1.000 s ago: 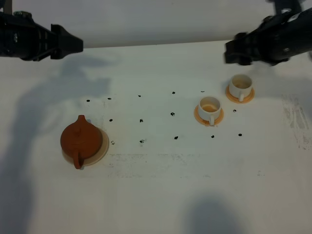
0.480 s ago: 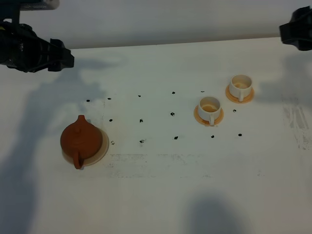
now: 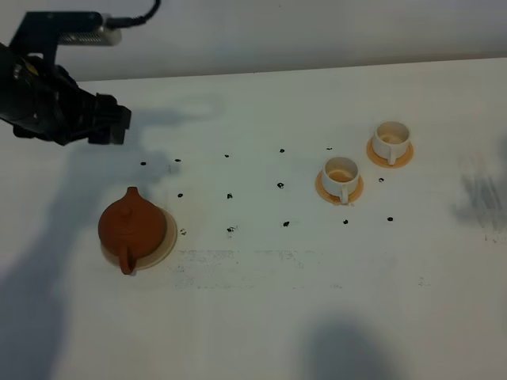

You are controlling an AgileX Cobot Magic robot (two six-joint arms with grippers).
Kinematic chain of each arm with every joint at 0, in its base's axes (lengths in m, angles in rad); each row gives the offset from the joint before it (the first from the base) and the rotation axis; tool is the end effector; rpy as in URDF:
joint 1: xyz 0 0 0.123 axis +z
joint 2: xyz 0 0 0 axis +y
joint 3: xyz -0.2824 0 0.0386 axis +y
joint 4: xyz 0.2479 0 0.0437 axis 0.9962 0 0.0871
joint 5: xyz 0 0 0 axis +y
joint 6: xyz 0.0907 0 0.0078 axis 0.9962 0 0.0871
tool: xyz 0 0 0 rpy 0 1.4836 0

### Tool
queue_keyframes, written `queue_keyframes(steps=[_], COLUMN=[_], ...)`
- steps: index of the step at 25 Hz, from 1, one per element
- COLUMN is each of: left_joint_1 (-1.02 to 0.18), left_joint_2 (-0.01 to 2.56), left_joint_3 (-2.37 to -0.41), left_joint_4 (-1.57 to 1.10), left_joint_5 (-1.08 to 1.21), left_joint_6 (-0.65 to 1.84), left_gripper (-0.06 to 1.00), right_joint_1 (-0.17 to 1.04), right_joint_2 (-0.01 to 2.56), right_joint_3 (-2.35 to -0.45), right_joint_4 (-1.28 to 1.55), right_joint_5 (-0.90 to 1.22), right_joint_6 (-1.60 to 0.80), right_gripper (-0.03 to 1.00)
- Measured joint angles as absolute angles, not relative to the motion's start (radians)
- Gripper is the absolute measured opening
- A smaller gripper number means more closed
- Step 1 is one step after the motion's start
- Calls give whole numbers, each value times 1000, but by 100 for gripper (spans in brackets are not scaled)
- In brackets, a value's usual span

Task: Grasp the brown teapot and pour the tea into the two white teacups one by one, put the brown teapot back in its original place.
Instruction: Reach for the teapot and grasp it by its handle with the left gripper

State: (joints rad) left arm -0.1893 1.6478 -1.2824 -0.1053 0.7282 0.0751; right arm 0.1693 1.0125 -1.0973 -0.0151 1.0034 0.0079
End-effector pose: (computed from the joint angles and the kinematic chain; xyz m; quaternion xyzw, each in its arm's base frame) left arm 0.3485 -0.0733 0.2772 0.0987 0.9544 -0.0604 0.2751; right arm 0.1852 0.0305 0.3802 -0.0766 0.9293 0.0246 0.3606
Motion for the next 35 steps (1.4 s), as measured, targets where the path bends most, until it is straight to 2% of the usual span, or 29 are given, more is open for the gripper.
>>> queue_keyframes(steps=[8,15,28,35], left_joint_1=[-317,-407,-423,-423], left_joint_2=[1647,1588,1499,1499], left_joint_3=[-1282,-1282,-1282,-1282], left_joint_4=[35,91,117,119], left_joint_5=[823,826,953,982], left_joint_6=[-79,-142,-149,-149], left_gripper=[58,57,57,57], right_joint_1=[169,169,169,169], right_joint_2=[695,424,29,-6], right_joint_3=[-888,-727,-501,-487], right_joint_4=[-16,-14,27,63], right_joint_5=[1043,1098,1099,1074], right_joint_6=[0,-8,-15,-36], right_gripper=[59,59,59,59])
